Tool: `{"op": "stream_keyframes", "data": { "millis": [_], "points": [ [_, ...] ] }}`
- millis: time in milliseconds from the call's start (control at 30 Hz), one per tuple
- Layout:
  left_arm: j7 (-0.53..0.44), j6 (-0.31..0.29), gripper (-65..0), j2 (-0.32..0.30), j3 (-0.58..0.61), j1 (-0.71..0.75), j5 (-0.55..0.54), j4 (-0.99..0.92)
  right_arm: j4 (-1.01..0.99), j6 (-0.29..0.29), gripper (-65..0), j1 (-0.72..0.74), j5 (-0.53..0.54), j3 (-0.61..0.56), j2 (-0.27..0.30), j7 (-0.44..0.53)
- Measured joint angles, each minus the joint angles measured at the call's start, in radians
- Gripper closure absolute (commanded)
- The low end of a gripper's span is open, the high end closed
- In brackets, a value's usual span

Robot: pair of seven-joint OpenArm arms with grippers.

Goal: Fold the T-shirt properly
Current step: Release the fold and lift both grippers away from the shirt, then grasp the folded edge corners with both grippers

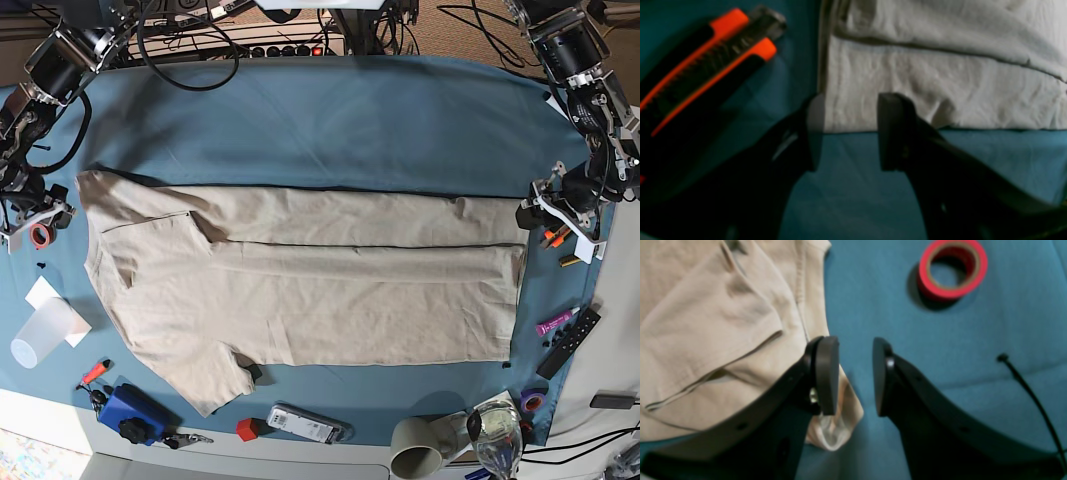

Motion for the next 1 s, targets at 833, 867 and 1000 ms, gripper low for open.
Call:
{"op": "stream_keyframes", "data": {
  "millis": [833, 867, 1000],
  "points": [
    [-0.011, -0.023, -26.6, 0.000, 0.000, 0.000, -0.008, 0.004, -0.017, 0.069, -22.5, -0.096, 0.125, -0.011, -0.092, -0.027],
    [-0.013, -0.023, -26.6, 0.000, 0.000, 0.000, -0.009, 0.004, -0.017, 0.069, -22.5, -0.096, 0.125, -0.011, -0.093, -0.025],
    [-0.043, -0.023, -26.7, 0.006, 0.012, 0.000, 0.045, 0.004, -0.017, 0.069, -22.5, -0.096, 0.124, -0.011, -0.093, -0.025]
  ]
}}
